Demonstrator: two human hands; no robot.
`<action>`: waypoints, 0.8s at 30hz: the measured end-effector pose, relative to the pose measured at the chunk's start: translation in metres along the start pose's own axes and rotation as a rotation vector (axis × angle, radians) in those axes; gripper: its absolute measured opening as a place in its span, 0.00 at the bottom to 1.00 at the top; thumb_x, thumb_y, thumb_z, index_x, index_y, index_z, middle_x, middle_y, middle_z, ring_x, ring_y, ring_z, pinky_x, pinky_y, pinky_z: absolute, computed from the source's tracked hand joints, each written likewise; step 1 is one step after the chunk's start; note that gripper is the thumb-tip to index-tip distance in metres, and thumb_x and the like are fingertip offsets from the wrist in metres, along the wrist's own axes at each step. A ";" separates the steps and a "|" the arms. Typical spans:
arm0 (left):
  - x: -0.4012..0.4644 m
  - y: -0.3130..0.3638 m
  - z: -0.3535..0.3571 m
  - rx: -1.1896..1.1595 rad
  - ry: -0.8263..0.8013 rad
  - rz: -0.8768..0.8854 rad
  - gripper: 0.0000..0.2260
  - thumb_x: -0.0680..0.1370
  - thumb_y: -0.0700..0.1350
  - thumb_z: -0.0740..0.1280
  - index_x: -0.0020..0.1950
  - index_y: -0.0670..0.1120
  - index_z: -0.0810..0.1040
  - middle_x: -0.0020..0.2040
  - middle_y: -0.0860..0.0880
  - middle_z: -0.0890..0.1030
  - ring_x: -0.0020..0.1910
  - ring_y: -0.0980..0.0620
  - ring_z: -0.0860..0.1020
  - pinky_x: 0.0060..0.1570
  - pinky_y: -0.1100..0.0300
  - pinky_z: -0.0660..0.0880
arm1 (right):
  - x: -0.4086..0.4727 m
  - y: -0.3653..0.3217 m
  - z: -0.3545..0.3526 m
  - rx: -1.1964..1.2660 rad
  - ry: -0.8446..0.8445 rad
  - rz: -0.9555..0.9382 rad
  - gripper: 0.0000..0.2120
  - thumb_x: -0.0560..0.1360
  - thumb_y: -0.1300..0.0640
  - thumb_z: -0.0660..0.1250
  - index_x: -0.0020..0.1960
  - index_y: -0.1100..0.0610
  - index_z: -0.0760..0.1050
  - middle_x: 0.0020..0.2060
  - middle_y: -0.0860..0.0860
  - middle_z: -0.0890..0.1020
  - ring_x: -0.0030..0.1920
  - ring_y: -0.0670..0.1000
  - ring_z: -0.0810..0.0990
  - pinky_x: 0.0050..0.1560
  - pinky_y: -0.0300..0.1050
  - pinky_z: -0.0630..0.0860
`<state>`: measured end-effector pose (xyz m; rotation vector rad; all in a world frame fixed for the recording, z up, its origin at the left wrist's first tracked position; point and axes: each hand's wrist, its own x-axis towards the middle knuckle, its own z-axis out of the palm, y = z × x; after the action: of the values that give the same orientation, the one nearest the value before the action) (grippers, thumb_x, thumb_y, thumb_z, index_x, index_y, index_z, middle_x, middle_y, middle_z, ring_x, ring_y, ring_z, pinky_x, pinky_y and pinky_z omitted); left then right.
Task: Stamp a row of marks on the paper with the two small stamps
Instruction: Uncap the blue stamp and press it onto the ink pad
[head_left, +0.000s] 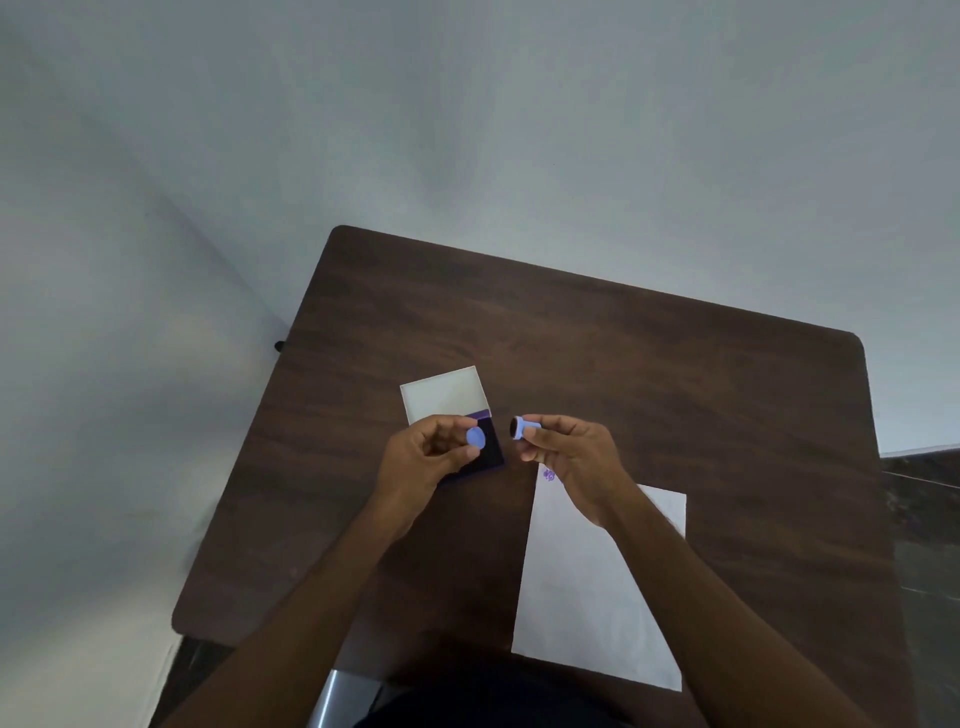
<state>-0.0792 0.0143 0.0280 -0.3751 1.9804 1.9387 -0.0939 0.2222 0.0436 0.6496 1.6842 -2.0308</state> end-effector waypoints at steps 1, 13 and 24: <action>-0.002 -0.005 -0.007 0.004 0.028 0.007 0.12 0.72 0.37 0.75 0.54 0.48 0.83 0.46 0.50 0.86 0.45 0.54 0.83 0.42 0.63 0.80 | 0.000 0.001 0.003 0.001 -0.011 0.005 0.08 0.75 0.64 0.69 0.53 0.63 0.82 0.42 0.56 0.87 0.40 0.54 0.85 0.42 0.40 0.82; -0.029 -0.046 -0.058 -0.064 0.271 -0.066 0.13 0.72 0.33 0.73 0.54 0.45 0.82 0.44 0.44 0.86 0.38 0.50 0.83 0.42 0.61 0.81 | 0.001 0.004 0.025 0.011 -0.109 0.048 0.10 0.74 0.65 0.69 0.55 0.64 0.81 0.48 0.61 0.85 0.45 0.57 0.85 0.48 0.45 0.83; -0.034 -0.084 -0.089 0.450 0.359 0.046 0.09 0.72 0.45 0.76 0.51 0.52 0.84 0.47 0.59 0.83 0.48 0.59 0.79 0.49 0.66 0.75 | 0.003 0.004 0.040 -0.015 -0.157 0.074 0.11 0.74 0.65 0.69 0.56 0.65 0.80 0.49 0.62 0.84 0.45 0.57 0.84 0.50 0.48 0.82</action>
<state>-0.0186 -0.0791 -0.0329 -0.5881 2.5917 1.4584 -0.0974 0.1824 0.0454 0.5249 1.5609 -1.9624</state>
